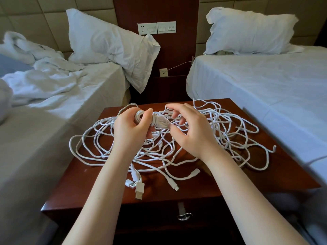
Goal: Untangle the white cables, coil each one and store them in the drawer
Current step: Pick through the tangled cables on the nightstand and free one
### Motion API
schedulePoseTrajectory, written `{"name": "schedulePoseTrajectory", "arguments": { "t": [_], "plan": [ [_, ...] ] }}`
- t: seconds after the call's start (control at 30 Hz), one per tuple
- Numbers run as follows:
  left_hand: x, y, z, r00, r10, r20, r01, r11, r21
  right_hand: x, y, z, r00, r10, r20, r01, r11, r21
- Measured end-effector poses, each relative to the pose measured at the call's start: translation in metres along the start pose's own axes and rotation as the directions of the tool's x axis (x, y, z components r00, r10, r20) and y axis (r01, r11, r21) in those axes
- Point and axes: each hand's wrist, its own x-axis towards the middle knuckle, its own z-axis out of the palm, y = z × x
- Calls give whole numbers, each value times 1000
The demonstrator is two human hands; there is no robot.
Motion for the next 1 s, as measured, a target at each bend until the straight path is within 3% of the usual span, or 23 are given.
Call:
{"name": "schedulePoseTrajectory", "arguments": {
  "t": [0.13, 0.5, 0.83, 1.0],
  "plan": [
    [-1, -2, 0, 1000, 22, 6, -22, 1000, -17, 0, 2, 2, 992, -31, 120, 22, 997, 80],
    [-5, -2, 3, 999, -26, -40, 21, 991, -129, 2, 7, 9, 984, -167, -58, 170, 985, 38],
    [-19, 16, -9, 993, -113, 25, 116, 979, -166, -10, -21, -10, 987, -5, 158, -9, 996, 85],
    [-37, 27, -18, 980, -199, 18, 199, 968, -154, -16, -46, -30, 990, 129, 57, -136, 979, 150]
  ]
}}
